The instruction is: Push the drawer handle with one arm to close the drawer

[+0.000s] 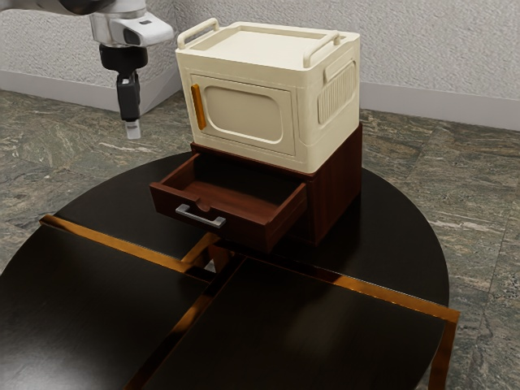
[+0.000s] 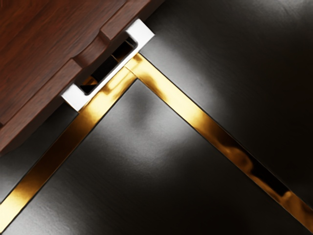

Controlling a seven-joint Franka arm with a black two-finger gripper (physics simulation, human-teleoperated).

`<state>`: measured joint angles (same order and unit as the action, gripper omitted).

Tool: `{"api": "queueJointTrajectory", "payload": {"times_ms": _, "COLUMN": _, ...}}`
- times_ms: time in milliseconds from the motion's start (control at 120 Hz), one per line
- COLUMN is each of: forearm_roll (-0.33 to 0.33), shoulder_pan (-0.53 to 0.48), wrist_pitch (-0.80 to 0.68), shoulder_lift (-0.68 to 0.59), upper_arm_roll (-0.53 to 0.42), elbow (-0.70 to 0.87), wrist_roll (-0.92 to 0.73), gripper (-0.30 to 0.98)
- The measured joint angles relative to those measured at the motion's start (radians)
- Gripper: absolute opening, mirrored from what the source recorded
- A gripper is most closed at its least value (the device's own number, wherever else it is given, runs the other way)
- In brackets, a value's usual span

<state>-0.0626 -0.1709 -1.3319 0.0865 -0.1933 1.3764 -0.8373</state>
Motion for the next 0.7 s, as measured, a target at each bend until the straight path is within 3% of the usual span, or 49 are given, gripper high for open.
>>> {"api": "queueJointTrajectory", "payload": {"times_ms": 217, "forearm_roll": 0.005, "shoulder_pan": -0.003, "wrist_pitch": 0.000, "shoulder_lift": -0.003, "upper_arm_roll": 0.003, "elbow": -0.005, "wrist_roll": -0.007, "gripper": 0.68}}
{"api": "queueJointTrajectory", "payload": {"times_ms": 333, "forearm_roll": 0.039, "shoulder_pan": -0.037, "wrist_pitch": 0.026, "shoulder_lift": -0.233, "upper_arm_roll": -0.008, "elbow": -0.106, "wrist_roll": -0.005, "gripper": 0.68}}
{"api": "queueJointTrajectory", "payload": {"times_ms": 400, "forearm_roll": 0.066, "shoulder_pan": -0.006, "wrist_pitch": 0.066, "shoulder_lift": -0.297, "upper_arm_roll": -0.076, "elbow": -0.081, "wrist_roll": 0.030, "gripper": 0.68}}
{"api": "queueJointTrajectory", "payload": {"times_ms": 475, "forearm_roll": 0.079, "shoulder_pan": 0.000, "wrist_pitch": 0.111, "shoulder_lift": -0.363, "upper_arm_roll": -0.106, "elbow": 0.074, "wrist_roll": 0.091, "gripper": 0.54}}
{"api": "queueJointTrajectory", "payload": {"times_ms": 592, "forearm_roll": 0.136, "shoulder_pan": 0.007, "wrist_pitch": -0.010, "shoulder_lift": -0.550, "upper_arm_roll": -0.062, "elbow": 0.593, "wrist_roll": 0.172, "gripper": 0.26}}
{"api": "queueJointTrajectory", "payload": {"times_ms": 700, "forearm_roll": 0.162, "shoulder_pan": 0.003, "wrist_pitch": -0.157, "shoulder_lift": -0.516, "upper_arm_roll": -0.064, "elbow": 0.724, "wrist_roll": 0.232, "gripper": 0.10}}
